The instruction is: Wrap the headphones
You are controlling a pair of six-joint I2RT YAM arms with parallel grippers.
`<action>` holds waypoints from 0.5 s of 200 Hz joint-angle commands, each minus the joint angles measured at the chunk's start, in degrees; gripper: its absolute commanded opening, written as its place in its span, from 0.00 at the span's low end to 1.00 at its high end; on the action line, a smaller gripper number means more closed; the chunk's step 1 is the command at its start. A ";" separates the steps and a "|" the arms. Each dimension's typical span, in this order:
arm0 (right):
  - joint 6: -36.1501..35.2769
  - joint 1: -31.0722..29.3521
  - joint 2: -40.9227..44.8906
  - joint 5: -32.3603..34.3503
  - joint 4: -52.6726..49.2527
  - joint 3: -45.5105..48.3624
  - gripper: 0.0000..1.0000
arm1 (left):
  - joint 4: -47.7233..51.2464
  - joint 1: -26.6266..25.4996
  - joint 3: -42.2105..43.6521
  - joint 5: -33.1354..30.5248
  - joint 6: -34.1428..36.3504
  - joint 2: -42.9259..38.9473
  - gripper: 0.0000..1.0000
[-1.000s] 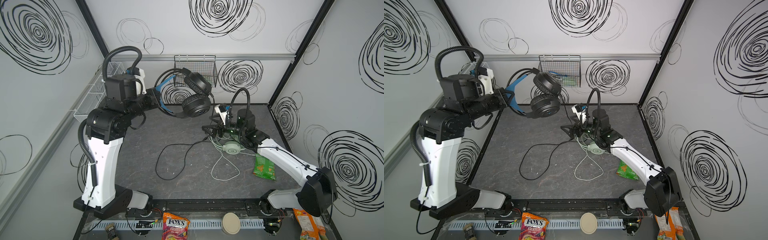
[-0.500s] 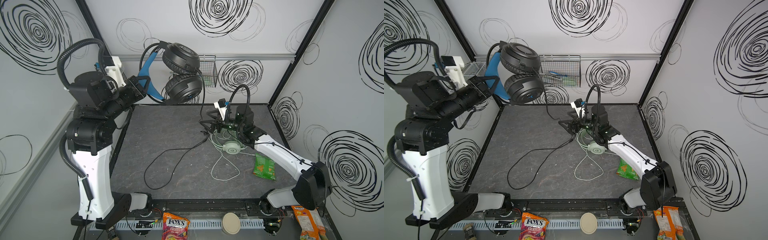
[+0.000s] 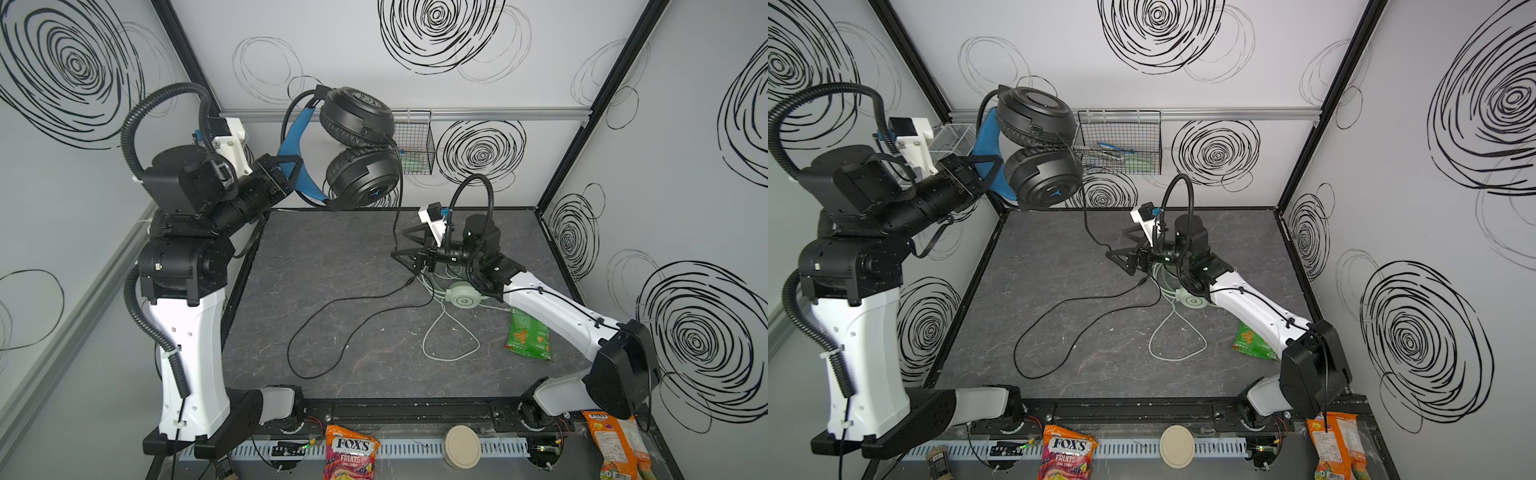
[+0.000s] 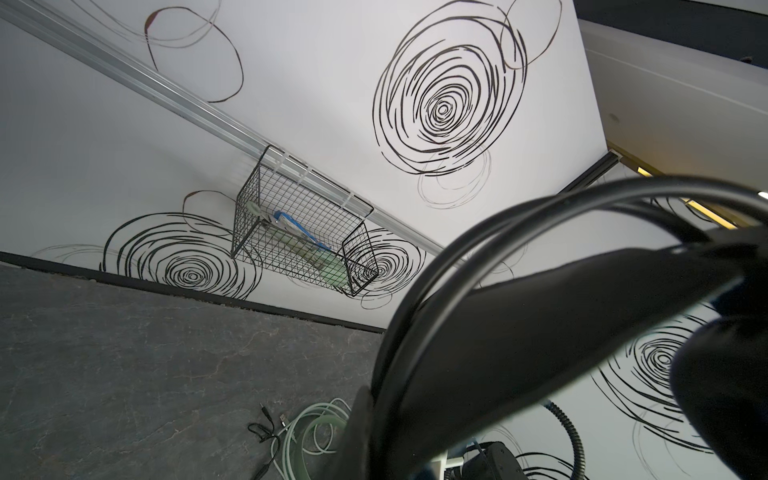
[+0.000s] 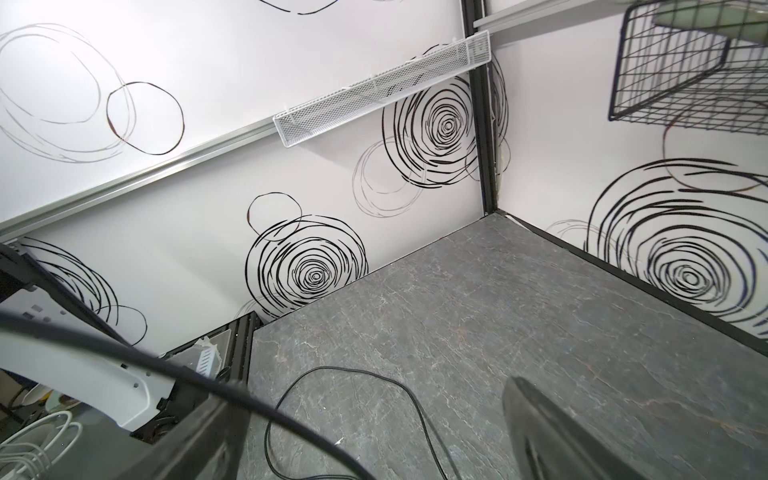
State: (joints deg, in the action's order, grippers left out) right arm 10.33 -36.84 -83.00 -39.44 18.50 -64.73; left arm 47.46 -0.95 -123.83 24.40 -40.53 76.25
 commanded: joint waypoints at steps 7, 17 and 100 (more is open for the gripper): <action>0.75 -2.29 -2.71 -1.53 2.59 -1.54 0.98 | -7.56 0.50 0.51 1.17 -3.15 -1.89 0.00; 0.73 -2.94 -3.35 -1.65 2.68 -1.39 0.98 | -7.65 0.51 0.52 1.34 -3.36 -1.89 0.00; 0.94 -0.71 1.70 0.29 3.19 8.41 0.81 | -8.79 0.95 0.60 1.38 -4.03 -1.58 0.00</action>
State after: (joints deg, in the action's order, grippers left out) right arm 11.14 -38.44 -84.55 -39.53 19.94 -58.81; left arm 44.99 -0.78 -123.07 25.06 -42.26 75.94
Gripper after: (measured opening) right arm 0.844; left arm 0.084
